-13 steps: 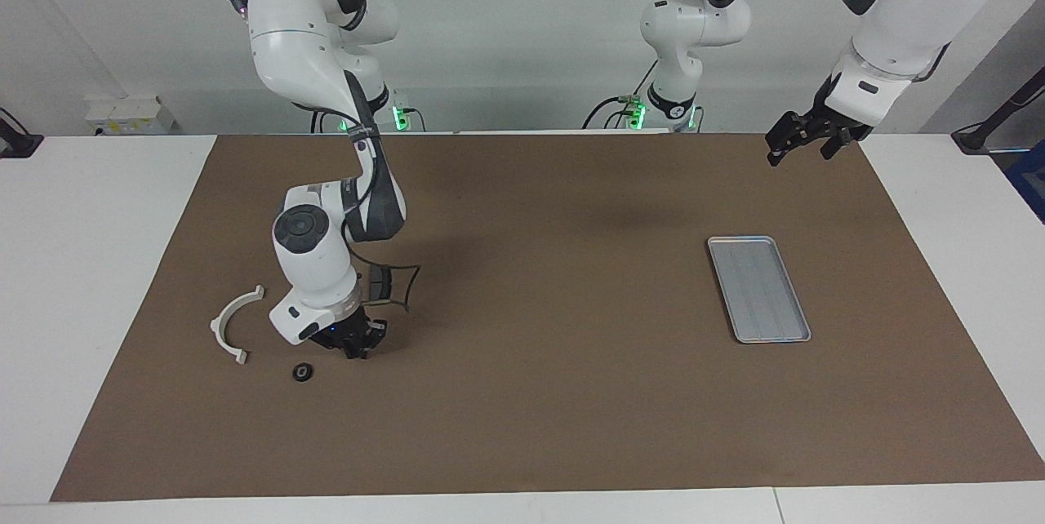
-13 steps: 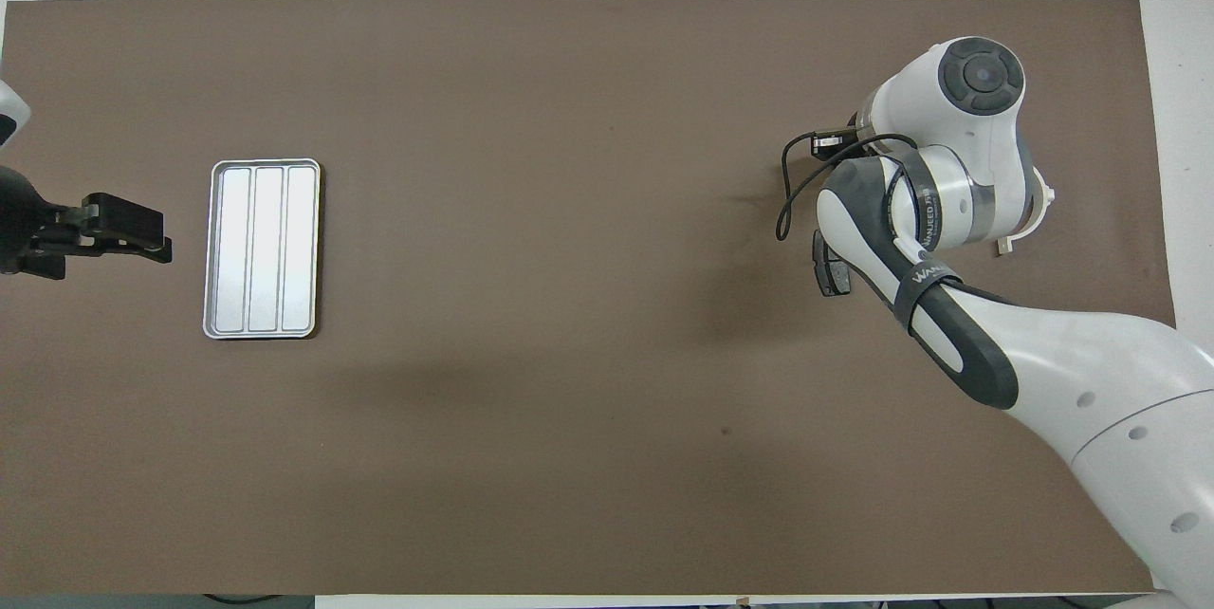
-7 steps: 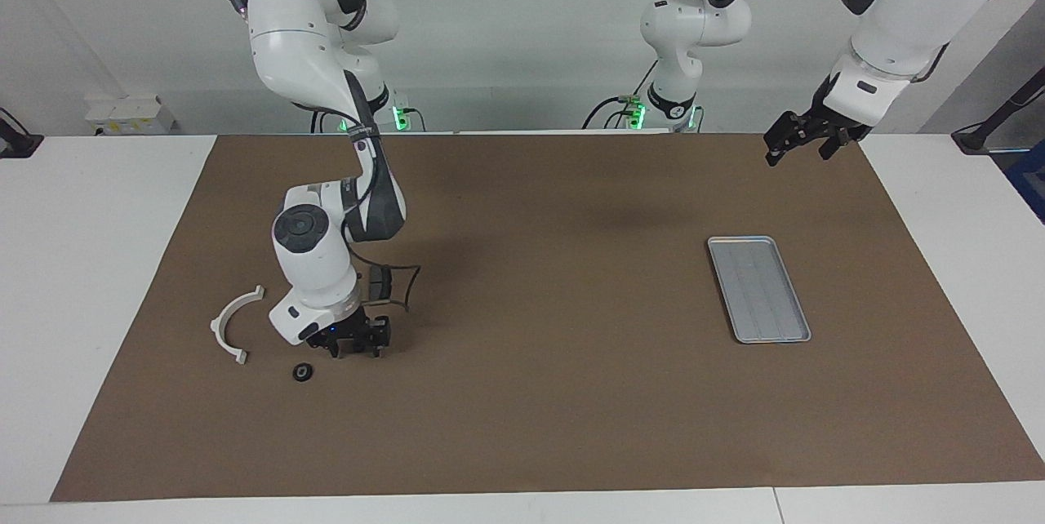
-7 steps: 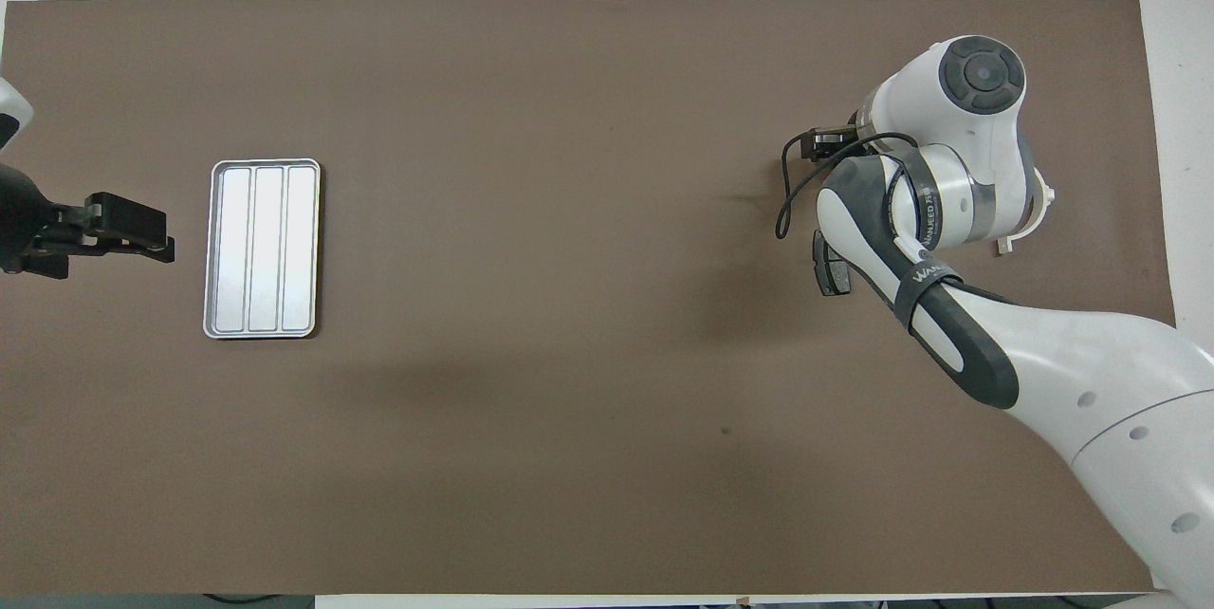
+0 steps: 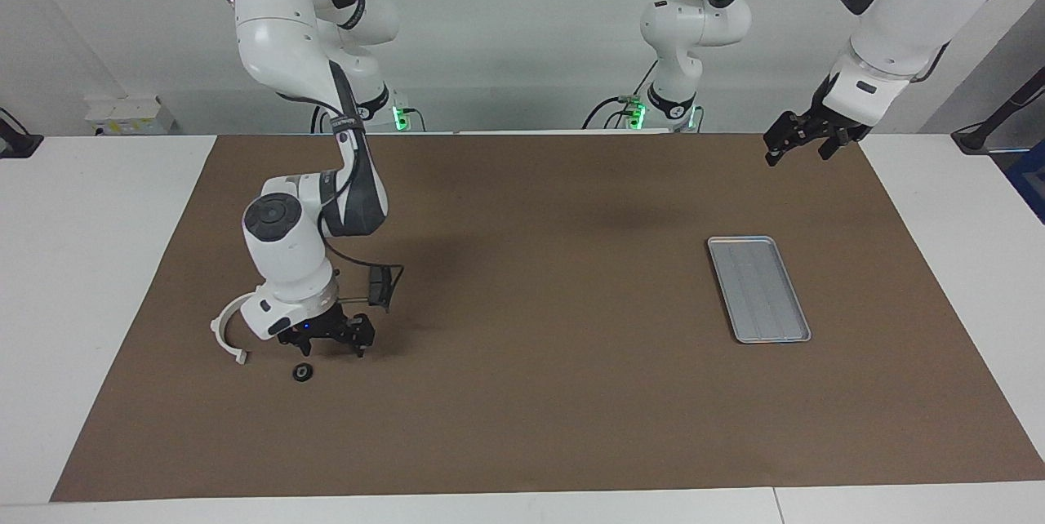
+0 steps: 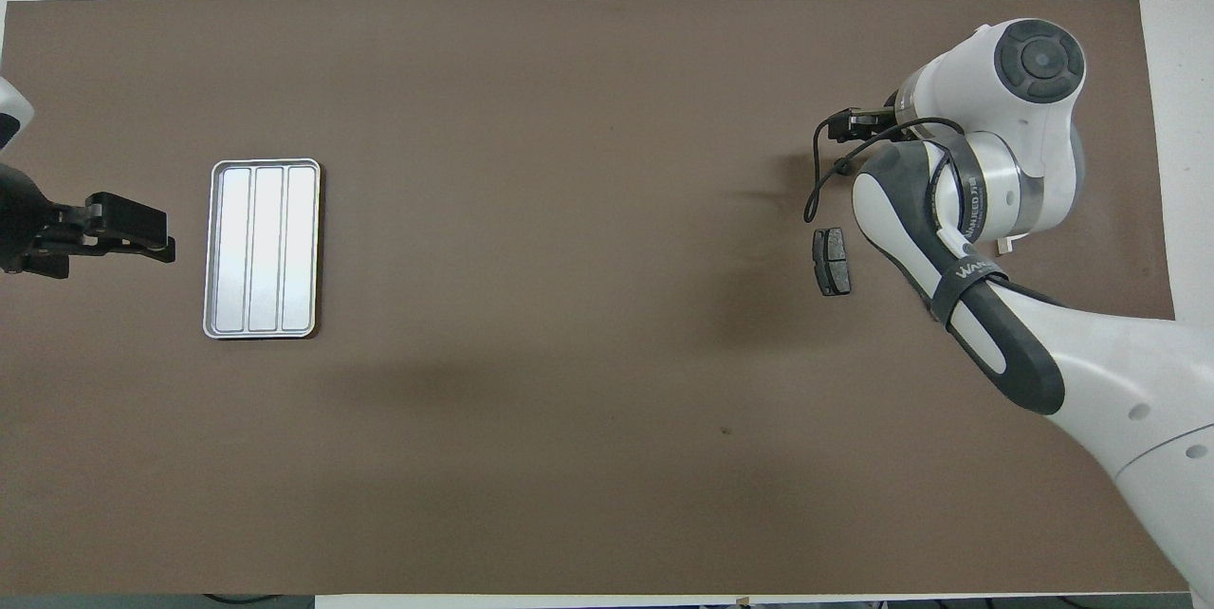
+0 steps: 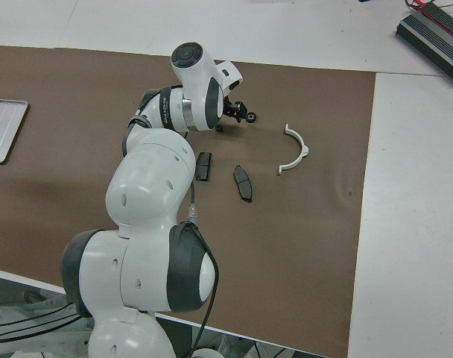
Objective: Place bearing gear from tray to pile
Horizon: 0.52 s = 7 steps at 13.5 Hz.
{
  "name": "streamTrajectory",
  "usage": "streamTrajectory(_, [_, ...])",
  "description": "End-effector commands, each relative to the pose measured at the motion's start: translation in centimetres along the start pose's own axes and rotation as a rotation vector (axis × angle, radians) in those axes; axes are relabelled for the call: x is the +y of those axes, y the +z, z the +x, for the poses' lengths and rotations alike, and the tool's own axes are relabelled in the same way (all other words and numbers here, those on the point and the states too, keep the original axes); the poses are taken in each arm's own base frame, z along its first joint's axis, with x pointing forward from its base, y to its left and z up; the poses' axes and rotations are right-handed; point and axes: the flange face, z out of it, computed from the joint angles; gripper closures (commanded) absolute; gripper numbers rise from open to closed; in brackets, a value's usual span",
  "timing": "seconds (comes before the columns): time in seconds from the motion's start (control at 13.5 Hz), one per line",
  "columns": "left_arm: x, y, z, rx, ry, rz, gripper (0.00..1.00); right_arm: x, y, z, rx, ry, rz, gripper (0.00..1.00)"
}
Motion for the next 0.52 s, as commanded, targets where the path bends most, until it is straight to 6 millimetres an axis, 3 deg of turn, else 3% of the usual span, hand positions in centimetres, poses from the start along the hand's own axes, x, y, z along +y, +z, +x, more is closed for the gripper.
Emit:
streamTrajectory(0.0, [0.1, -0.5, 0.1, 0.010, 0.010, -0.014, 0.00, 0.6, -5.9, -0.6, -0.012, 0.003, 0.007, 0.00])
streamTrajectory(0.22, [0.1, -0.4, 0.2, 0.013, 0.009, -0.015, 0.00, 0.4, -15.0, -3.2, -0.073, -0.007, -0.012, 0.00])
streamTrajectory(0.45, [0.1, -0.5, 0.1, 0.014, 0.010, -0.015, 0.00, 1.0, -23.7, -7.4, -0.132, 0.012, 0.014, 0.00])
